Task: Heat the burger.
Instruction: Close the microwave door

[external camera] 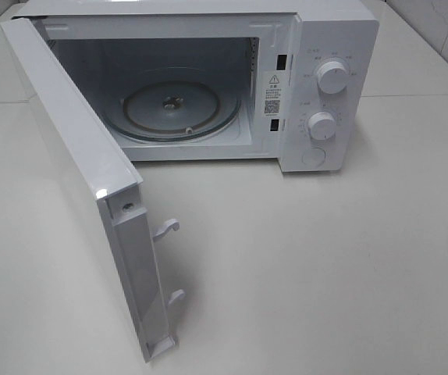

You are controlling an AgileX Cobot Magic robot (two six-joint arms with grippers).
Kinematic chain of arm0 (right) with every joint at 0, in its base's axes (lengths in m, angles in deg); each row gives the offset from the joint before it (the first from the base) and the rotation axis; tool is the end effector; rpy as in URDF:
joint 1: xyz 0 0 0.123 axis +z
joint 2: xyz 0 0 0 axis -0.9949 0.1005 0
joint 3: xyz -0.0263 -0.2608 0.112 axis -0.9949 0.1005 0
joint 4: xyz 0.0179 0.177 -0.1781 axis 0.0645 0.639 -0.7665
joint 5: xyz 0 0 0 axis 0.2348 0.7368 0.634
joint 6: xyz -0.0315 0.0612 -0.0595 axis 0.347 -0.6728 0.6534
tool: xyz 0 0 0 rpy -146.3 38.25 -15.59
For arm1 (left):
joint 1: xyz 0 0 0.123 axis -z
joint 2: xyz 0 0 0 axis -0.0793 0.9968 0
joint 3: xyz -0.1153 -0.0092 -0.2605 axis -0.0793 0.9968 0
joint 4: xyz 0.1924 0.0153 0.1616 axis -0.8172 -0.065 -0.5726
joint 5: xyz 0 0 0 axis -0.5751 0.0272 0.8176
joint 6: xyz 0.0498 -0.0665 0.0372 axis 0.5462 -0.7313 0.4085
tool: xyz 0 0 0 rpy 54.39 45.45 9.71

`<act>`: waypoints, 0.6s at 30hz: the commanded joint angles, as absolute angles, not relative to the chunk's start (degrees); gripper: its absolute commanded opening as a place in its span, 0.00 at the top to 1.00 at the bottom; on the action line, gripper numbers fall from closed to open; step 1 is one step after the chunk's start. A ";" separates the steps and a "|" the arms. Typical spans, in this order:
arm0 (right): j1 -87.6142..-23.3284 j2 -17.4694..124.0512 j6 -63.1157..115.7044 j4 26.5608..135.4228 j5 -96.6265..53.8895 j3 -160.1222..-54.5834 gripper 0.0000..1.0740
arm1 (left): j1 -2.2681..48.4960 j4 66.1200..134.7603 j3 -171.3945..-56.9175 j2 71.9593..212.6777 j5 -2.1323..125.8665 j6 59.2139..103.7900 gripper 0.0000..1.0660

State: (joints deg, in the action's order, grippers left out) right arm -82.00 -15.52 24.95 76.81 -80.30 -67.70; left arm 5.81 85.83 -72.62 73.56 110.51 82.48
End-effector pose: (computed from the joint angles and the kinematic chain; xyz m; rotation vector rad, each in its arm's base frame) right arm -0.0005 -0.0053 0.2818 -0.0940 1.9588 -0.0938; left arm -0.0050 0.0000 0.2790 0.1061 2.0180 0.0386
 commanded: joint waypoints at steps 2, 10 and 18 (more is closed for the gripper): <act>-82.06 -17.13 25.01 77.38 -79.78 -67.70 0.19 | 5.93 86.29 -72.50 72.47 110.00 82.13 0.05; -82.06 -17.13 25.01 77.38 -79.78 -67.70 0.43 | 5.93 86.29 -72.50 72.47 110.00 82.13 0.05; -82.06 -17.13 25.01 77.38 -79.78 -67.70 0.52 | 5.93 86.29 -72.50 72.47 110.00 82.13 0.05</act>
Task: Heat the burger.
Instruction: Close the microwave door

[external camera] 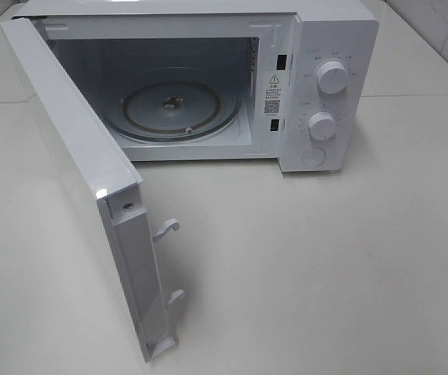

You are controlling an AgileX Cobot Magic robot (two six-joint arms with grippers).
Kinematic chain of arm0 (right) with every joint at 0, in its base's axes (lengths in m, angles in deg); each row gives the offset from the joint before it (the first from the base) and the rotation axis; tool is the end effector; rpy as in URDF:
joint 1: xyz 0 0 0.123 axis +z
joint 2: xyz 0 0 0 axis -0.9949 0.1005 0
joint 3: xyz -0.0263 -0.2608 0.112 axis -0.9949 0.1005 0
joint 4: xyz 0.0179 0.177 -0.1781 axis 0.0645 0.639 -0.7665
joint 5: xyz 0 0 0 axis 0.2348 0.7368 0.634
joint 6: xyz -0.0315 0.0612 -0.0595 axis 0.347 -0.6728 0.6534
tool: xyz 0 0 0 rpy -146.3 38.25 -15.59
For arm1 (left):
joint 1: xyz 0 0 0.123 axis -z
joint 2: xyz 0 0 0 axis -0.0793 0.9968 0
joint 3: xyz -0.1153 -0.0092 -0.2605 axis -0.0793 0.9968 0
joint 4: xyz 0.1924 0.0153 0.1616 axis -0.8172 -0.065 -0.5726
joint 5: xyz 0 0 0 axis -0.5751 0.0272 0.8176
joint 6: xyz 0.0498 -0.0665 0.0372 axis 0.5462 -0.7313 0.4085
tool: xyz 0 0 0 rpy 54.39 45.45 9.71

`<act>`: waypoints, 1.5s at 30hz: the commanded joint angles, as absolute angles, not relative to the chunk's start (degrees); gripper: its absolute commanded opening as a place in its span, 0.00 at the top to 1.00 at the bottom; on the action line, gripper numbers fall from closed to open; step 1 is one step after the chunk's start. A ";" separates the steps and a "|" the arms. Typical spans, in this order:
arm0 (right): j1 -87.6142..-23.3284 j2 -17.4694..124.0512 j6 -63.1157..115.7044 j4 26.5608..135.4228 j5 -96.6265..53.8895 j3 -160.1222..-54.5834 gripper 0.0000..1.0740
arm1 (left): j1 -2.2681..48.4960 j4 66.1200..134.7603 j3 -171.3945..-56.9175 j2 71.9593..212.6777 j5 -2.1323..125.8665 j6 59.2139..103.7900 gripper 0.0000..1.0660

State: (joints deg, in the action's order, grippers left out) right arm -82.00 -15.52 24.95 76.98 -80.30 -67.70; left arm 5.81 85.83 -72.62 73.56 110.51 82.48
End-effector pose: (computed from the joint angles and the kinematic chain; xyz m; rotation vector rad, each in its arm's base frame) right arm -0.0005 -0.0051 0.2818 -0.0940 1.9589 -0.0903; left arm -0.0050 0.0000 0.2790 0.1061 2.0180 0.0386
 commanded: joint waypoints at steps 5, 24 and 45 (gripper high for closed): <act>-82.06 -17.13 25.01 77.38 -79.78 -67.70 0.52 | 5.93 86.29 -72.50 72.47 110.00 82.13 0.05; -82.06 -17.13 21.11 77.55 -79.78 -67.70 0.52 | 5.93 86.17 -72.50 72.47 110.00 82.13 0.05; -82.06 -17.13 20.77 77.27 -79.78 -67.70 0.52 | 5.93 85.83 -73.42 85.08 83.87 85.57 0.99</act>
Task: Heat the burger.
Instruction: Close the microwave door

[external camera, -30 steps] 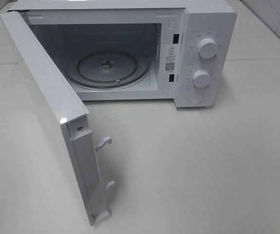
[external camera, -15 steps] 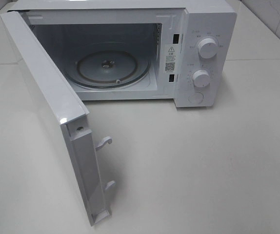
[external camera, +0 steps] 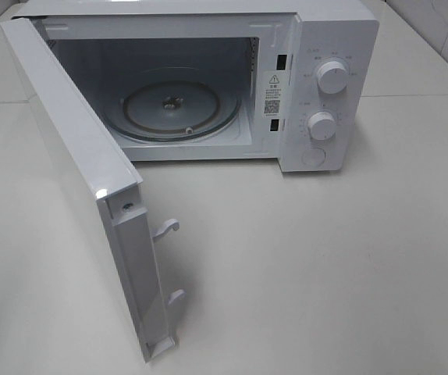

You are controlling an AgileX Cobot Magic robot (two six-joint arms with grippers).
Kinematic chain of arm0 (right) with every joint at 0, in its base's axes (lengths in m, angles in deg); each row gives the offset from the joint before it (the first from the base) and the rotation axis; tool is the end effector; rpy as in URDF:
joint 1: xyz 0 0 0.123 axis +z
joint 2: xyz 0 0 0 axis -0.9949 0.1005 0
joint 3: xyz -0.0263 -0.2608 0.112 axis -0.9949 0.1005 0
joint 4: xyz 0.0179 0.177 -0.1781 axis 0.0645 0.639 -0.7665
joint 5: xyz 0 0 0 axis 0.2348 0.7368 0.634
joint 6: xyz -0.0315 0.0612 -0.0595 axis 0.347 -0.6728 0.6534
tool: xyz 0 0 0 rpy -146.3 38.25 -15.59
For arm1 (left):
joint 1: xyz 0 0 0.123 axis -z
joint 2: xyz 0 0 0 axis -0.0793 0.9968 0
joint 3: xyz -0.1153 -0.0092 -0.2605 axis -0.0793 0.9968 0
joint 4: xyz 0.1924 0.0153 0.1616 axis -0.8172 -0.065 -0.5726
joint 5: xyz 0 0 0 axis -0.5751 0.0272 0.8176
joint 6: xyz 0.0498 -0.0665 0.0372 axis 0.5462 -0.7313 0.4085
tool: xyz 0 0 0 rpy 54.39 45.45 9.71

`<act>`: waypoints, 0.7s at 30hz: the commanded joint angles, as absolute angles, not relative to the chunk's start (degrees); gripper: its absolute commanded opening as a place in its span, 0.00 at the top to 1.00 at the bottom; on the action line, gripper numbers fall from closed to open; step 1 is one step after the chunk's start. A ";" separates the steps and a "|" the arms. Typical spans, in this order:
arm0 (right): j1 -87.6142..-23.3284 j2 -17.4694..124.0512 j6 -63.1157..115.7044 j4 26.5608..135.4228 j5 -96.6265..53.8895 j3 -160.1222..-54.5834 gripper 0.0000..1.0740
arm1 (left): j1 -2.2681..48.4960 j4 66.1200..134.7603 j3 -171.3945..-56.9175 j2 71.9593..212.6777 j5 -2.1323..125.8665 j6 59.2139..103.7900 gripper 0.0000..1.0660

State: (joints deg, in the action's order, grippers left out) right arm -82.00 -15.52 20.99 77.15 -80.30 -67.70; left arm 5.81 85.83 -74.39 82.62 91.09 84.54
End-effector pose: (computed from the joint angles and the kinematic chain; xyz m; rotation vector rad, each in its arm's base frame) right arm -0.0005 -0.0049 0.2818 -0.0262 1.9603 -0.0414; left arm 0.0294 -0.0007 0.3150 0.1275 1.8049 0.0688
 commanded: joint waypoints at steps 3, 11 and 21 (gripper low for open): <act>-82.06 -17.13 20.77 77.27 -79.78 -67.70 0.52 | 5.93 86.17 -69.69 89.38 72.01 85.80 1.00; -82.06 -17.13 20.77 77.27 -79.78 -67.70 0.52 | 5.93 91.22 -59.78 100.15 46.40 85.80 1.00; -82.06 -17.13 20.77 77.27 -79.78 -67.70 0.52 | 5.93 90.47 -57.78 118.48 24.97 82.88 1.00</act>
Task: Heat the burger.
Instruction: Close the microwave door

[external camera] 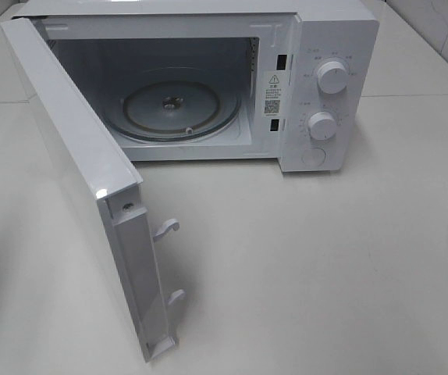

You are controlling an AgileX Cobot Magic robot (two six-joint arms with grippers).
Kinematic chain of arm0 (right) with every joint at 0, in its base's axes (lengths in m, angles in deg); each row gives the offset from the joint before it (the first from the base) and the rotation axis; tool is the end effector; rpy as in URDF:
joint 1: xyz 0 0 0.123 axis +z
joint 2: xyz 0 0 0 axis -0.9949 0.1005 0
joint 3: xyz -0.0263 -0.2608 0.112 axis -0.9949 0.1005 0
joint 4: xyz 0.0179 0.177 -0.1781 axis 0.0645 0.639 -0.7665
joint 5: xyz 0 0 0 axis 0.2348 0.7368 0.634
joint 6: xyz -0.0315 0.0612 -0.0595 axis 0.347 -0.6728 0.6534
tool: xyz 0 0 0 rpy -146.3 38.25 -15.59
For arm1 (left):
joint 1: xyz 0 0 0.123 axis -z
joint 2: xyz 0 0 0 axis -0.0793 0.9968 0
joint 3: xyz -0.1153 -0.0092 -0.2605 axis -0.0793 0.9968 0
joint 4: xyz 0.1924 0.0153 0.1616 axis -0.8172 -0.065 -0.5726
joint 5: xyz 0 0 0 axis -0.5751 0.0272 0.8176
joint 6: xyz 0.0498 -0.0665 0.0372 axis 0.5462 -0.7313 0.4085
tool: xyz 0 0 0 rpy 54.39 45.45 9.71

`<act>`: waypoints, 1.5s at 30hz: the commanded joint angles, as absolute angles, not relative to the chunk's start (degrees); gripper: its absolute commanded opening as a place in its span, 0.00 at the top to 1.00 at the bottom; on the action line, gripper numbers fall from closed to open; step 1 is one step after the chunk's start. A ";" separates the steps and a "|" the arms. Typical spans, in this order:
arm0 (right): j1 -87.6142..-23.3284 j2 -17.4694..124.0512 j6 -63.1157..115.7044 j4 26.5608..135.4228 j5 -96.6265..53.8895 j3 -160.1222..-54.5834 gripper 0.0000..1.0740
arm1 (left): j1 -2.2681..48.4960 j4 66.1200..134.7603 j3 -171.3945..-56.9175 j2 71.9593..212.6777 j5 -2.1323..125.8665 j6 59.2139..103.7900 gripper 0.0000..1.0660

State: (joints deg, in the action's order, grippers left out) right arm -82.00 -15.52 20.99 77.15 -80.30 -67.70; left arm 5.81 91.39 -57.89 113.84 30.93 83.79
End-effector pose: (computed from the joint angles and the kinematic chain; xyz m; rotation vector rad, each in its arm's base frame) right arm -0.0005 -0.0049 0.2818 -0.0262 1.9603 -0.0414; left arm 0.1414 -0.0002 0.2625 0.0036 1.5932 0.0203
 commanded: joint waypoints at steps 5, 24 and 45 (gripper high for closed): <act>-82.06 -17.13 20.77 77.27 -79.78 -67.70 0.52 | 5.93 87.15 -57.78 127.71 15.69 80.47 1.00; -82.06 -17.13 20.77 77.27 -79.78 -67.70 0.52 | 5.93 61.36 -62.19 168.16 -19.26 64.94 1.00; -82.06 -17.13 20.71 77.27 -79.78 -67.70 0.52 | 5.98 48.70 -72.96 175.66 -16.40 57.21 1.00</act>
State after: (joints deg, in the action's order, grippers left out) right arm -82.00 -15.52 20.99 77.15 -80.30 -67.70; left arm 5.81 50.48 -72.39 175.09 -15.77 58.30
